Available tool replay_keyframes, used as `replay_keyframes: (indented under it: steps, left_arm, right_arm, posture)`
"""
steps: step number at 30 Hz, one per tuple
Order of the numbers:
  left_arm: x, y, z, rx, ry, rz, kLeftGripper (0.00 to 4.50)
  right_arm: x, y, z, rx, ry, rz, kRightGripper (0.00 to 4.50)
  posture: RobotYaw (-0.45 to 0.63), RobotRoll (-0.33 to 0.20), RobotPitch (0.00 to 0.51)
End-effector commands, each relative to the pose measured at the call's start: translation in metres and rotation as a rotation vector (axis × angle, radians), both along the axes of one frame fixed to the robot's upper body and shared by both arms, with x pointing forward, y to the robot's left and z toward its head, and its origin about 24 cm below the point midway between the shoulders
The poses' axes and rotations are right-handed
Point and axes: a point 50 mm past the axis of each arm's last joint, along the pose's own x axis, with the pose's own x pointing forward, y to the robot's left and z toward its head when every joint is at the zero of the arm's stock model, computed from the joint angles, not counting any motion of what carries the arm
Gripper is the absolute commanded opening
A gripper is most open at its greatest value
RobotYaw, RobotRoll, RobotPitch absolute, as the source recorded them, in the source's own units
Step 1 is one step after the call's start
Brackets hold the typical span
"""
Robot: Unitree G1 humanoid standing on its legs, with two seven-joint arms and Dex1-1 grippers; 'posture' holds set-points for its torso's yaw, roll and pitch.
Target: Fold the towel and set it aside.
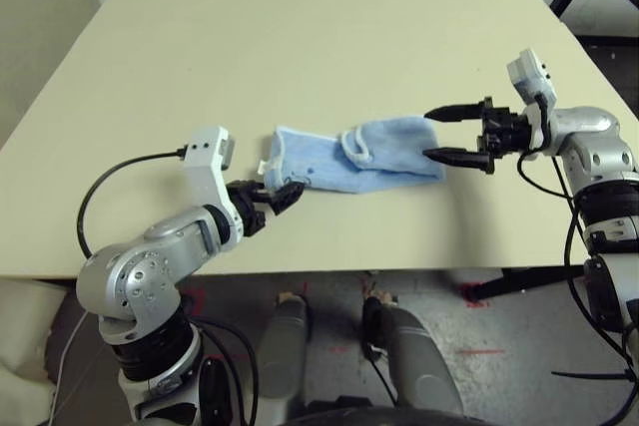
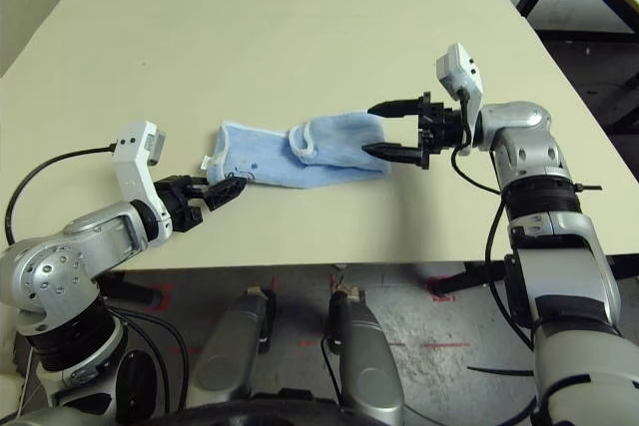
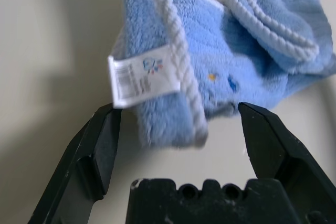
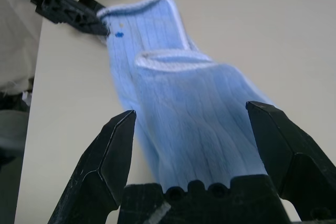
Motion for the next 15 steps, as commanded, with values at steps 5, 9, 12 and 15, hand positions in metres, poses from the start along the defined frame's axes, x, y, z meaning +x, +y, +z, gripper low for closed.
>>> replay_keyframes:
  steps: [5,9,12,15]
  left_arm:
    - [0.013,0.003,-0.001,-0.086,0.060,0.060,2.88]
    - [0.017,0.010,0.002,-0.090,0.060,0.087,1.30]
    - [0.019,0.017,0.004,-0.095,0.062,0.121,0.08]
    - [0.020,0.028,0.008,-0.069,0.053,0.153,0.03]
  right_arm:
    - [-0.009,-0.021,0.001,-0.034,0.011,-0.031,4.50]
    - [-0.011,-0.028,0.001,-0.054,0.016,-0.042,4.50]
    - [-0.012,-0.032,0.001,-0.061,0.019,-0.056,4.50]
    - [-0.012,-0.036,0.000,-0.066,0.022,-0.065,4.50]
  posture:
    - [0.18,0.000,0.161]
    - [0.18,0.000,0.162]
    - [0.18,0.000,0.162]
    - [0.18,0.000,0.162]
